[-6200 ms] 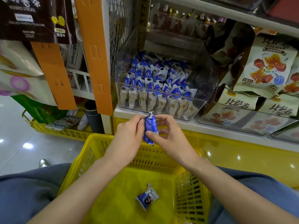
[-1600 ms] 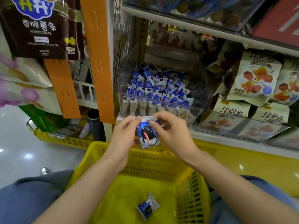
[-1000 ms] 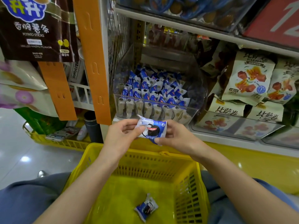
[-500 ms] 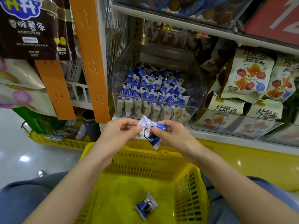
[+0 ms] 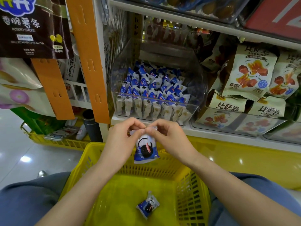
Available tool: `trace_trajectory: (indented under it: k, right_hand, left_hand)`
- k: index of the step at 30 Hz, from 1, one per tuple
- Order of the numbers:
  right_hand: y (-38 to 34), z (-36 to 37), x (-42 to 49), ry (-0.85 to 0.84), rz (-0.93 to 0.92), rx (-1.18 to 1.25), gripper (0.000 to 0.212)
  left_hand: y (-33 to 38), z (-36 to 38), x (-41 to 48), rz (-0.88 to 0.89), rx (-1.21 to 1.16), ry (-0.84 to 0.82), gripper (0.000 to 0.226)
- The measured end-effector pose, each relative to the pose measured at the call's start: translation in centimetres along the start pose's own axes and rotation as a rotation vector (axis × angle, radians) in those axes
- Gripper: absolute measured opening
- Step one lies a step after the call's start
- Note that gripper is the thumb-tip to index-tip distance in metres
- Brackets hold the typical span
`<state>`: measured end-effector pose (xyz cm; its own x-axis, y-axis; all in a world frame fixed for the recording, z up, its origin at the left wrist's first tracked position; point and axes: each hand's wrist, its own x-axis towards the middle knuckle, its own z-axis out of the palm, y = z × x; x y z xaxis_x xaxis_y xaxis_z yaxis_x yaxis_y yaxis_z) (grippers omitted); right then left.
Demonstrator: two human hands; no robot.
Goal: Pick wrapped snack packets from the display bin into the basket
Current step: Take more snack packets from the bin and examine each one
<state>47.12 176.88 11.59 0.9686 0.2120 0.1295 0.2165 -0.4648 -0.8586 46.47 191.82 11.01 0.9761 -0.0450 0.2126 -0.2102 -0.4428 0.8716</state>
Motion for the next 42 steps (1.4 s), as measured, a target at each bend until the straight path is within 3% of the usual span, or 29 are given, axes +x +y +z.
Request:
trace_trajectory:
  k: [5,10,15,19,22,25,27,31,35,38,42]
  right_hand:
    - [0.0,-0.3,0.2,0.072,0.049,0.069,0.01]
    - [-0.4,-0.1,-0.4,0.111,-0.182,-0.14,0.002]
    - [-0.4,0.5,-0.2,-0.076,0.061,0.152,0.031]
    - [-0.3,0.5,-0.1,0.025,0.046,0.114,0.03]
    - [-0.2,-0.3,0.0,0.207,-0.014,-0.076,0.029]
    - [-0.1,-0.4,-0.3,0.25,-0.114,-0.313,0.03]
    - [-0.1,-0.2,-0.6,0.198,-0.197,-0.44,0.032]
    - [0.0,0.3,-0.7,-0.034,-0.328,-0.567,0.036]
    - [-0.1,0.6,-0.8,0.007,-0.237,-0.383,0.043]
    - [-0.2,0.2,-0.3,0.071,0.049,-0.12,0.056]
    - [-0.7,-0.5,0.2,0.003,0.353,0.352,0.048]
  left_hand:
    - [-0.1,-0.1,0.4,-0.133,-0.156,-0.02,0.008]
    - [-0.2,0.0,0.3,-0.14,-0.217,-0.063,0.016]
    - [-0.3,0.0,0.7,-0.192,-0.356,0.151,0.017]
    - [-0.2,0.0,0.7,-0.212,-0.351,0.181,0.015]
    - [-0.4,0.0,0.9,-0.311,-0.352,0.115,0.018]
    - [-0.3,0.3,0.6,-0.438,-0.571,-0.117,0.036]
    - [-0.3,0.8,0.2,-0.443,-0.694,-0.188,0.048]
    - [-0.4,1.0,0.2,-0.461,-0.791,-0.053,0.035]
    - [-0.6,0.8,0.5,-0.462,-0.687,0.091,0.028]
    - [-0.2,0.9,0.6,-0.439,-0.721,0.132,0.03]
    - [-0.2,0.8,0.4,-0.401,-0.752,0.111,0.042]
